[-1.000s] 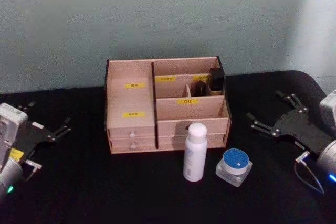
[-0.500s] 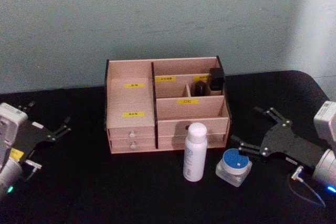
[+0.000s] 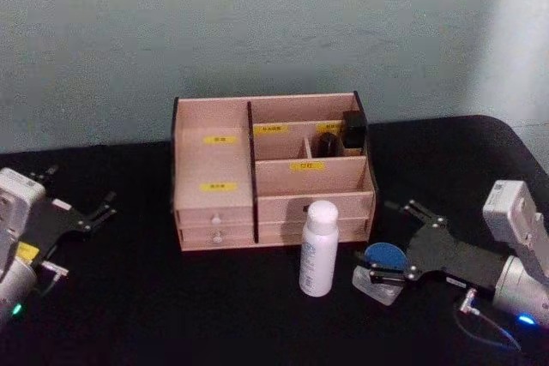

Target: Pick up the facial cleanser and watermelon frost from the table and place them into the tiered storage box.

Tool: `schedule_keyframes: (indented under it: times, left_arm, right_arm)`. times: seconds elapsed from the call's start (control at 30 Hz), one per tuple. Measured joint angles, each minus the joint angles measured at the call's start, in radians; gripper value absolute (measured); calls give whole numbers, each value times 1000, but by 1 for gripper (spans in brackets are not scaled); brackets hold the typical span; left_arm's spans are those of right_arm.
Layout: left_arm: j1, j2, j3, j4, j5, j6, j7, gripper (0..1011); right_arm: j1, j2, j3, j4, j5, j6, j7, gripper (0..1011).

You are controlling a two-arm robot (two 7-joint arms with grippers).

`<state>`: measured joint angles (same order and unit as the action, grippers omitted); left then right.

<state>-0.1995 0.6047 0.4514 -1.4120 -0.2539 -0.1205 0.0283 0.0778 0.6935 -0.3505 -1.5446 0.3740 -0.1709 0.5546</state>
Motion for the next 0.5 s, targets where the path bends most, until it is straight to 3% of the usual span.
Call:
schedule_keyframes:
  times: [0.5]
  left_arm:
    - [0, 0, 0, 0, 0, 0, 0, 1001]
  right_arm:
    - [67, -54, -35, 85, 27, 23, 118, 1002]
